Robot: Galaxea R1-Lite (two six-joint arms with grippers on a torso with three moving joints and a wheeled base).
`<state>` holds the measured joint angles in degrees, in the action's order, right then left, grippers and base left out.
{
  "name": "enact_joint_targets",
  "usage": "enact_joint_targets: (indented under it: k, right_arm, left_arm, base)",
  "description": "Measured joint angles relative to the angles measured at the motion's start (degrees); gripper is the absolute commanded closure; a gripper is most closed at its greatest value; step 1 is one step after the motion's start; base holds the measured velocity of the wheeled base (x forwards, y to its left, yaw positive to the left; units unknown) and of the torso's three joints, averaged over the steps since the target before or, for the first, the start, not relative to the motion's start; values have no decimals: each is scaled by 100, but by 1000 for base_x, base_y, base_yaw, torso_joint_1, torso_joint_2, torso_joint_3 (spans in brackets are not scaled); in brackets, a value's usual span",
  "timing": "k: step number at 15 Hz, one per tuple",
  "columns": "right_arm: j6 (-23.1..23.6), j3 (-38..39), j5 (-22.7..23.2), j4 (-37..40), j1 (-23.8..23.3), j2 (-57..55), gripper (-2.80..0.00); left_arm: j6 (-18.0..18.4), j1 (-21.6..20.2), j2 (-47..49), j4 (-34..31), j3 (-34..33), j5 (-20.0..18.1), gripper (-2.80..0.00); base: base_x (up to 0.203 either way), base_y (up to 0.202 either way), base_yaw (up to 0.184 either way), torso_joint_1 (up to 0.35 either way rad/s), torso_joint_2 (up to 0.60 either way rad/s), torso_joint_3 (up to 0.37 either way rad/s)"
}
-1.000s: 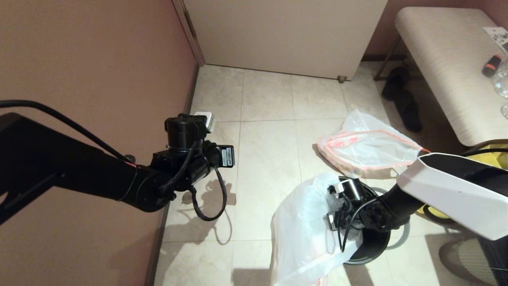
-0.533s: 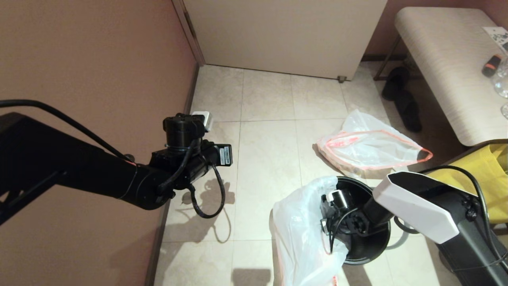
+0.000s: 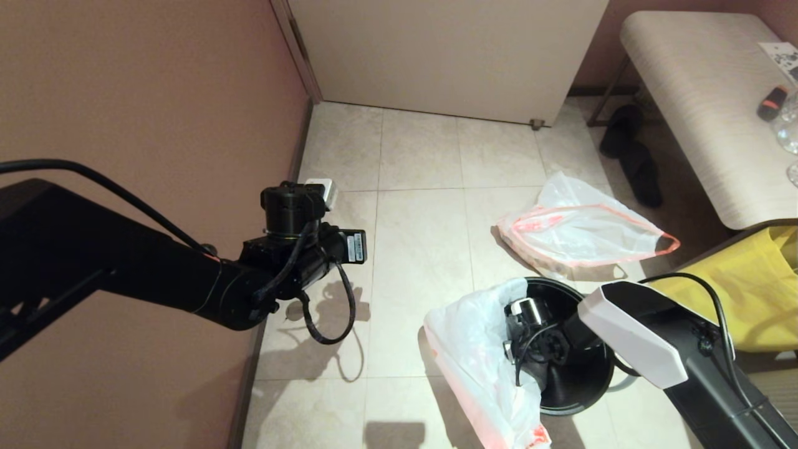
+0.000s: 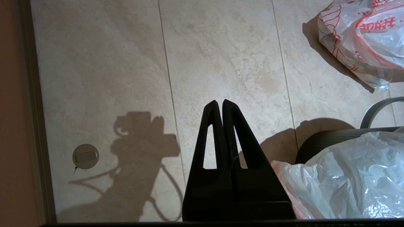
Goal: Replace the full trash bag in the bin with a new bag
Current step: Put the new garbage bag on the trash can
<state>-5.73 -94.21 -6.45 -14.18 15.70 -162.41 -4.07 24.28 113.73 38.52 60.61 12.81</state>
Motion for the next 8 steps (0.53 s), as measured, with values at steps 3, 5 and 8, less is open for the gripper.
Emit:
enact_joint_targets:
  k: [3, 5, 8]
  right_arm:
    - [-25, 136, -2, 114, -24, 127, -280]
    - [-31, 372, 0, 105, -24, 328, -280]
    - [-58, 924, 25, 95, -24, 734, -280]
  left_arm:
    - [-2, 22, -2, 0, -11, 2, 0]
    - [-2, 33, -16, 1, -15, 0, 0]
    - [-2, 33, -70, 0, -20, 0, 0]
  base:
    - [0, 0, 0, 0, 0, 0]
    - [0, 0, 0, 0, 0, 0]
    - [0, 0, 0, 0, 0, 0]
